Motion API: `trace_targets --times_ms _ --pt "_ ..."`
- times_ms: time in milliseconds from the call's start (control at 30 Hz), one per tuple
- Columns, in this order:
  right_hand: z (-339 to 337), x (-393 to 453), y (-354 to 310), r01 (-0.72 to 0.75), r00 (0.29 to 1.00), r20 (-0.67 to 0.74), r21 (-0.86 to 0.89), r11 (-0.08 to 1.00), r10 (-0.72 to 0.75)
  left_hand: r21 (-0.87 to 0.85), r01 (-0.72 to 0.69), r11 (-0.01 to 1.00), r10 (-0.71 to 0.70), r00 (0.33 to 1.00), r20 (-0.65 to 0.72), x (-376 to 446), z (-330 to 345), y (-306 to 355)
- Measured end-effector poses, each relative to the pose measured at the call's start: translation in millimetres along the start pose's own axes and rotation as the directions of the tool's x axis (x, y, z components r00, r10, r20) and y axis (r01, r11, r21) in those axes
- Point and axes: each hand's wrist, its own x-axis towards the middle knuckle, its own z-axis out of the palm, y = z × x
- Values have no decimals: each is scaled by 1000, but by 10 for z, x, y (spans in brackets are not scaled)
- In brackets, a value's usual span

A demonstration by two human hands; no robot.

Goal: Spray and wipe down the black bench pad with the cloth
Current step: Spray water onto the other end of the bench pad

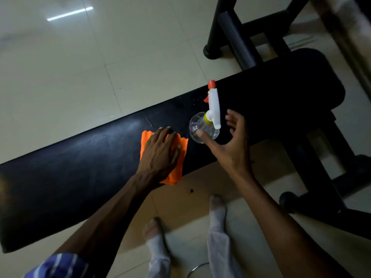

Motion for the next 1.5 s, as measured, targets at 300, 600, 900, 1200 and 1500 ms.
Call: trace_targets --times_ms 300,600,900,1200,1500 --pt "272 641 -360 318 930 157 113 941 -333 23 139 990 -137 987 -88 152 -2 233" --pt "-374 809 -321 -106 857 506 -16 994 99 -14 232 973 -232 973 22 312 37 531" --pt "-761 756 -189 13 846 509 -313 950 156 -3 338 941 -338 941 -1 466 107 778" --pt "-1247 937 -4 -94 911 365 -266 959 191 -10 225 974 -224 974 37 906 238 1222" --pt "-2004 1157 226 -225 934 207 -294 929 291 -4 69 998 -68 994 85 1412 440 1860"
